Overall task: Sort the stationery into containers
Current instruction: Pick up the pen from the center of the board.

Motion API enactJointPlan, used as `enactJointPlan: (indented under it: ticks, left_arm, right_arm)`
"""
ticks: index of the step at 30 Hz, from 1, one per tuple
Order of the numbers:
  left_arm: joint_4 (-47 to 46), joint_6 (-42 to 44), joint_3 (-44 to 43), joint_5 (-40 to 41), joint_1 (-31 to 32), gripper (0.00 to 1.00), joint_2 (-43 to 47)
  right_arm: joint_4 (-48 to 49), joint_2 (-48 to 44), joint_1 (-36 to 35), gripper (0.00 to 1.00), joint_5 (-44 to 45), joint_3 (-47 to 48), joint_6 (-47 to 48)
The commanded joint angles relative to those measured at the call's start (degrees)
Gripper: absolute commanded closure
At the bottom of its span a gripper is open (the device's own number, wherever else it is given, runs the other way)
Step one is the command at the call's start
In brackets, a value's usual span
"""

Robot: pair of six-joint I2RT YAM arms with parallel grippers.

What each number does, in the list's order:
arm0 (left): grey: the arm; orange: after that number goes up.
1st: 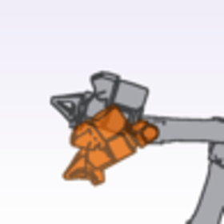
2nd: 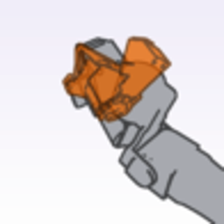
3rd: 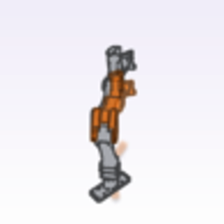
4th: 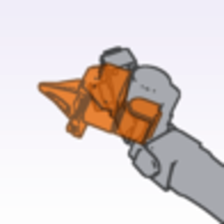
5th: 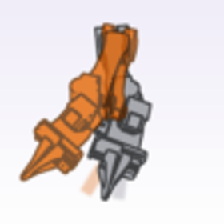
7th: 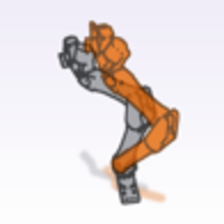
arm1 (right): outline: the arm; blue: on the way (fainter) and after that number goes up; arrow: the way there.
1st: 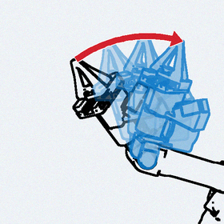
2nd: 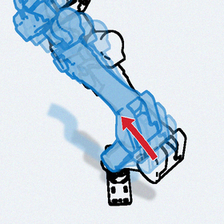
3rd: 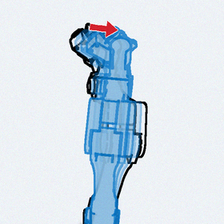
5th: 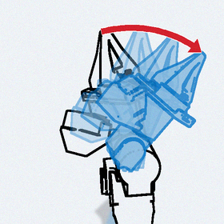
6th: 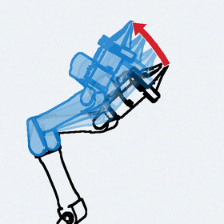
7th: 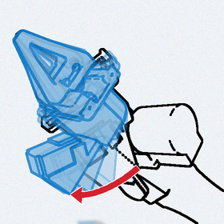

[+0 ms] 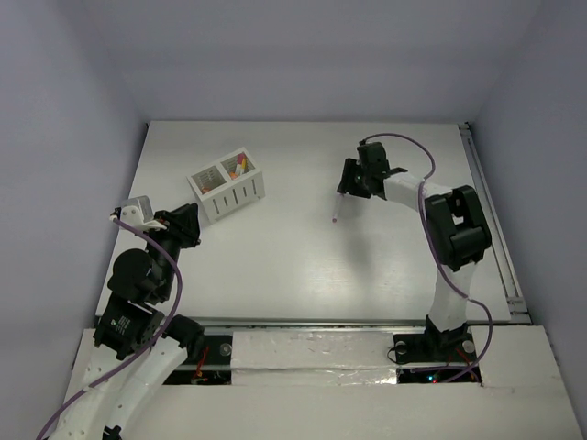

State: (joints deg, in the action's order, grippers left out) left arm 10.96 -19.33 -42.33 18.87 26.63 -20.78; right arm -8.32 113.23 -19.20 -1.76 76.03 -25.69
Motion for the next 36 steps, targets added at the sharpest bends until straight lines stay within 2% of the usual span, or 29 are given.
enactJointPlan:
  ticks: [1,3,13,19,25,32,33,36]
  left_arm:
    - [-2.7,0.7,-0.6,-0.3,0.3,0.85,0.3]
    - [-2.8,0.7,-0.6,-0.2,0.3,0.85,0.4]
    - [-2.7,0.7,-0.6,-0.2,0.3,0.85,1.2]
    - [-2.6,0.8,-0.6,0.1,0.9,0.85,1.7]
    - [-2.6,0.8,-0.7,0.0,0.9,0.85,1.9]
    - [-2.6,0.9,-0.7,0.2,1.4,0.85,2.2]
    - [-2.6,0.9,-0.7,0.2,1.4,0.85,2.1]
    - [-2.7,0.9,-0.7,0.2,1.4,0.85,2.1]
  right_arm:
    - [-3.7,1.9,0.0,0.47,-0.3,3.6,0.1]
    - [-6.5,2.7,-0.6,0.52,1.3,5.5,0.2]
    - [-19.8,9.9,-5.1,0.53,10.7,16.6,2.8]
    - [-25.9,12.7,-6.7,0.62,15.9,20.1,2.8]
    - [-31.3,16.0,-8.5,0.65,20.8,23.7,3.1]
    - [-33.3,19.0,-9.0,0.87,21.6,25.8,3.6]
    - [-32.4,18.3,-9.0,0.94,21.4,25.7,3.6]
    - [-27.0,14.5,-9.5,1.00,18.7,23.1,3.5]
